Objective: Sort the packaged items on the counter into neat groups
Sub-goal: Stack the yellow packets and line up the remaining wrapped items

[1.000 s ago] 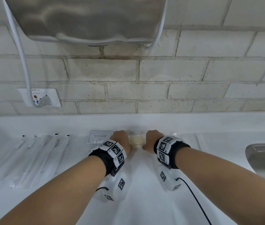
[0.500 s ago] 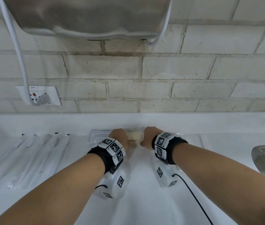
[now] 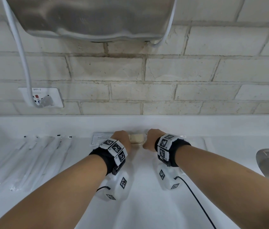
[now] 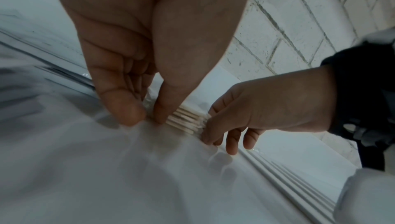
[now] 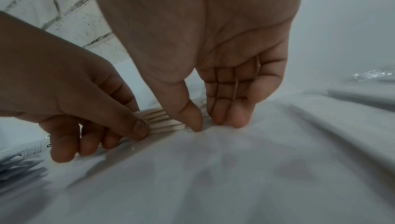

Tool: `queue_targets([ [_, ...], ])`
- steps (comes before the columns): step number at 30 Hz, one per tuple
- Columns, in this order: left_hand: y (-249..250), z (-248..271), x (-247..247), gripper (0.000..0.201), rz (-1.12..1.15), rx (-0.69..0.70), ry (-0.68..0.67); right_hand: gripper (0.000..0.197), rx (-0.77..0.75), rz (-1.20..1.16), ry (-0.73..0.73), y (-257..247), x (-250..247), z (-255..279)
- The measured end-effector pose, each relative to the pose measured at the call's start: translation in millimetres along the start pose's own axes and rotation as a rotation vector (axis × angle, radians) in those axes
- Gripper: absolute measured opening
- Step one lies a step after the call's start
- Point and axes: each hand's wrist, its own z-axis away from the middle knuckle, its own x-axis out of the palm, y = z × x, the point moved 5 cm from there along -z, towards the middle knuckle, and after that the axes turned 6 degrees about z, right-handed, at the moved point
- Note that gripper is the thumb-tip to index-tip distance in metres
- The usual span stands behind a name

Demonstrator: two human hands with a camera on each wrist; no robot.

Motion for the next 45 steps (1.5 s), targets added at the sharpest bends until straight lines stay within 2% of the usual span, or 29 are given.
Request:
queue_targets([
  [4, -3.0, 6.9, -2.3, 0.024, 0.121, -0.025, 0.005, 0.012, 0.006, 0.007, -0.004, 7.6, -3.4, 10.6],
  [5, -2.6, 10.2, -5.3, 0.024, 0.158, -0.039, 0.017, 0.015, 0.008, 0.007, -0.007, 10.8, -4.7, 15.1],
  [7, -0.4, 20.2, -11.5, 0.022, 0.226, -0.069, 0.05, 0.035, 0.022, 0.018, 0.007, 21.2, -8.5, 26.6],
  [9, 9.0, 33.5, -16.9, 0.025, 0.248, -0.058, 0.078, 0.041, 0.028, 0.027, 0.043, 35.6, -14.6, 42.3],
  [15, 72.1, 61.1, 10.9, 0.032, 0.241, 0.219, 0.014, 0.04, 0.045, 0.082, 0.063, 84.5, -5.7, 96.7],
  [18, 107.6, 75.8, 30.6, 0.044, 0.263, 0.348, -0.012, 0.046, 0.041, 0.158, 0.071, 99.7, 7.7, 117.7],
  [21, 132.9, 89.3, 52.3, 0.049, 0.141, 0.425, -0.118, 0.045, 0.021, 0.216, 0.031, 111.7, 21.5, 128.8],
  [24, 137.7, 93.2, 66.3, 0.043, -0.022, 0.4, -0.189, 0.048, -0.012, 0.211, 0.017, 117.0, 28.7, 137.9],
  [29, 122.6, 92.9, 60.7, 0.049, 0.015, 0.351, -0.13, 0.051, -0.151, 0.271, 0.019, 109.6, 33.0, 144.9],
  [32, 111.8, 93.4, 60.8, 0.049, 0.063, 0.328, -0.149, 0.051, -0.209, 0.269, 0.025, 99.0, 33.2, 143.3],
  [34, 109.0, 93.6, 62.9, 0.049, 0.1, 0.328, -0.137, 0.051, -0.215, 0.215, 0.056, 91.9, 29.9, 140.4],
  [37, 104.8, 87.7, 59.8, 0.05, 0.197, 0.293, -0.037, 0.049, -0.196, 0.138, 0.1, 84.7, 25.3, 132.2],
  [39, 100.2, 81.8, 57.3, 0.05, 0.2, 0.246, 0.012, 0.05, -0.156, 0.165, 0.099, 83.7, 24.9, 125.1],
  [42, 92.1, 74.0, 59.8, 0.051, 0.14, 0.182, -0.028, 0.05, -0.128, 0.218, 0.038, 85.1, 29.8, 116.5],
  [45, 87.8, 70.8, 62.3, 0.049, 0.093, 0.164, -0.047, 0.048, -0.186, 0.215, 0.001, 83.2, 32.2, 112.7],
])
